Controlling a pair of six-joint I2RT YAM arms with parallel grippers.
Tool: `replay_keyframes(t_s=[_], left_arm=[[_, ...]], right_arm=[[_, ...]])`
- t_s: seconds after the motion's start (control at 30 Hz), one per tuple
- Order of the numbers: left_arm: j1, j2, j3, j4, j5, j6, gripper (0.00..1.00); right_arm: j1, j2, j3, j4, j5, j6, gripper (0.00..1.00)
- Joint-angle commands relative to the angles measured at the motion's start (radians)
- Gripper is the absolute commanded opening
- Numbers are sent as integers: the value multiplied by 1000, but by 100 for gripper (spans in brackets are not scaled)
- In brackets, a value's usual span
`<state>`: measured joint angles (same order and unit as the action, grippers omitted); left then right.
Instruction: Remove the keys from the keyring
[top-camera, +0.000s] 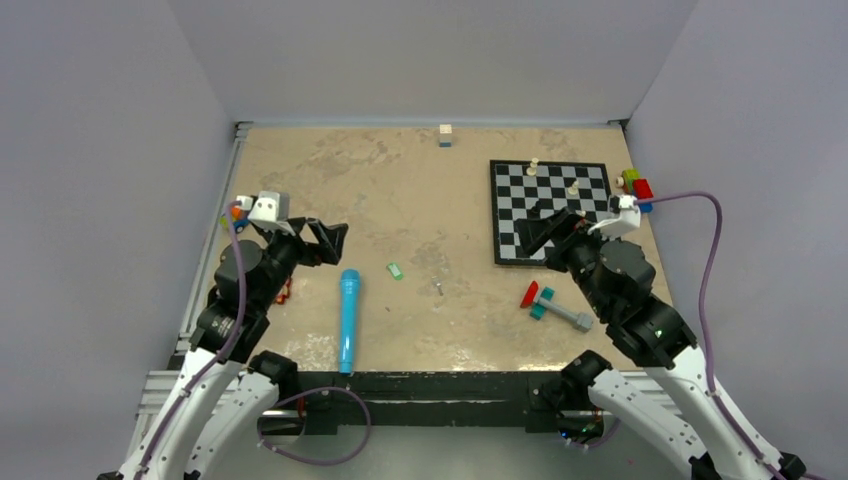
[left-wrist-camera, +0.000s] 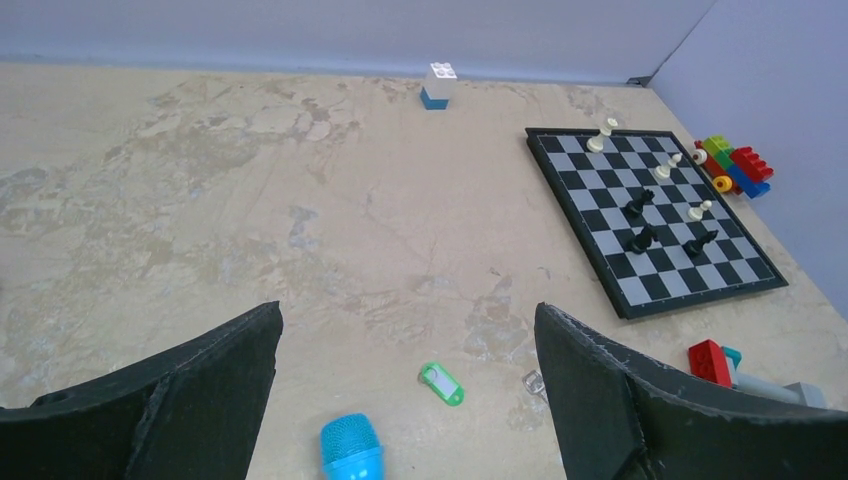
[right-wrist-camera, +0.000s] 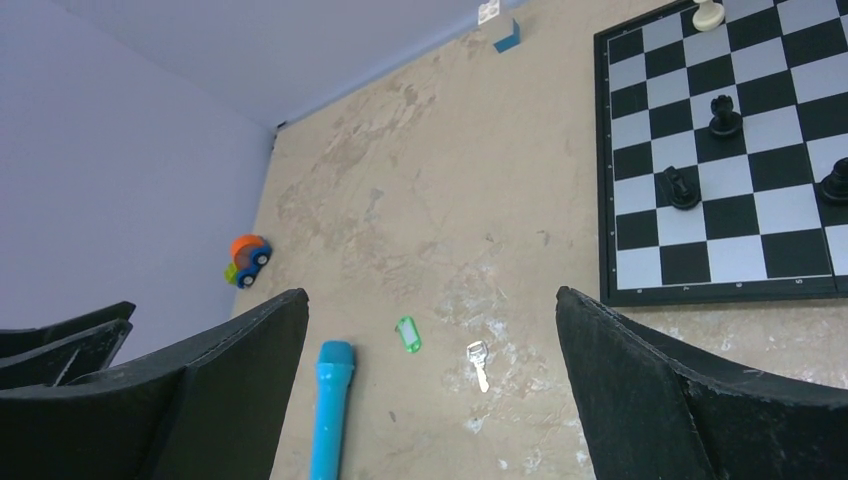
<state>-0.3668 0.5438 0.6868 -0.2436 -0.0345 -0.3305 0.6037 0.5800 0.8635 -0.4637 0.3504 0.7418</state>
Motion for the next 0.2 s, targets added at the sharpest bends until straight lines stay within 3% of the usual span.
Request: replay_keyframes(t_s=[0.0,0.17], left_arm=[[5,10,13,46,-9,2,100],[5,14,11,42,-13,5,100]], right_arm=[[2,-15,17,0,37,24,99],[1,-10,28,-19,60,32,99]])
